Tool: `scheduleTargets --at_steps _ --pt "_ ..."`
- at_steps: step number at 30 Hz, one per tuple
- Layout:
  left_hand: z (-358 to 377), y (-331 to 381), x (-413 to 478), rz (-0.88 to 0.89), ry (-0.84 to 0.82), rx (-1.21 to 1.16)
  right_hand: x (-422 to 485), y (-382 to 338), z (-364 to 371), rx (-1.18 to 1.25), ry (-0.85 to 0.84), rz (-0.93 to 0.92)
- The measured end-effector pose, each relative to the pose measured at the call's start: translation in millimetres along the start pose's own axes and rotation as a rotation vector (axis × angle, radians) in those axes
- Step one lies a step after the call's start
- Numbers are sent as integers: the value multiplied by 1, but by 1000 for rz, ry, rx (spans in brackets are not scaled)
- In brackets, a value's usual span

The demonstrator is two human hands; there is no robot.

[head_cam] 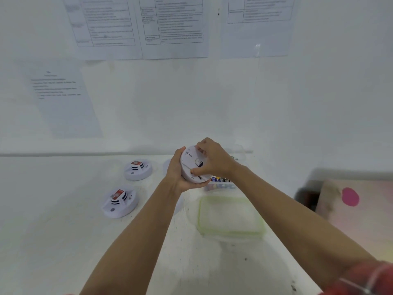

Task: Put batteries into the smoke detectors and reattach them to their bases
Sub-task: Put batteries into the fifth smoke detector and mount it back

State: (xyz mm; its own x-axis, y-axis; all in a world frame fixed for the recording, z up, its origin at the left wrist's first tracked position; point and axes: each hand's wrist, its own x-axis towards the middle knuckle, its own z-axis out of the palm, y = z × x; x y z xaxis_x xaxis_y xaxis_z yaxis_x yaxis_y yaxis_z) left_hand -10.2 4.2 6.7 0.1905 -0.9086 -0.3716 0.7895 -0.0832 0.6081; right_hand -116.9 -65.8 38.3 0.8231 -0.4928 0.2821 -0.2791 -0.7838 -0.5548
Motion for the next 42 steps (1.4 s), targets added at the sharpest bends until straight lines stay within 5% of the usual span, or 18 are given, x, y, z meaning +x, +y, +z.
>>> scheduleTargets --at_steps 32,42 --pt "-18 -17 -19 -2 36 75 -35 -6 12 116 84 124" --pt "-69 -22 -42 30 48 12 -72 1 15 -35 -177 376"
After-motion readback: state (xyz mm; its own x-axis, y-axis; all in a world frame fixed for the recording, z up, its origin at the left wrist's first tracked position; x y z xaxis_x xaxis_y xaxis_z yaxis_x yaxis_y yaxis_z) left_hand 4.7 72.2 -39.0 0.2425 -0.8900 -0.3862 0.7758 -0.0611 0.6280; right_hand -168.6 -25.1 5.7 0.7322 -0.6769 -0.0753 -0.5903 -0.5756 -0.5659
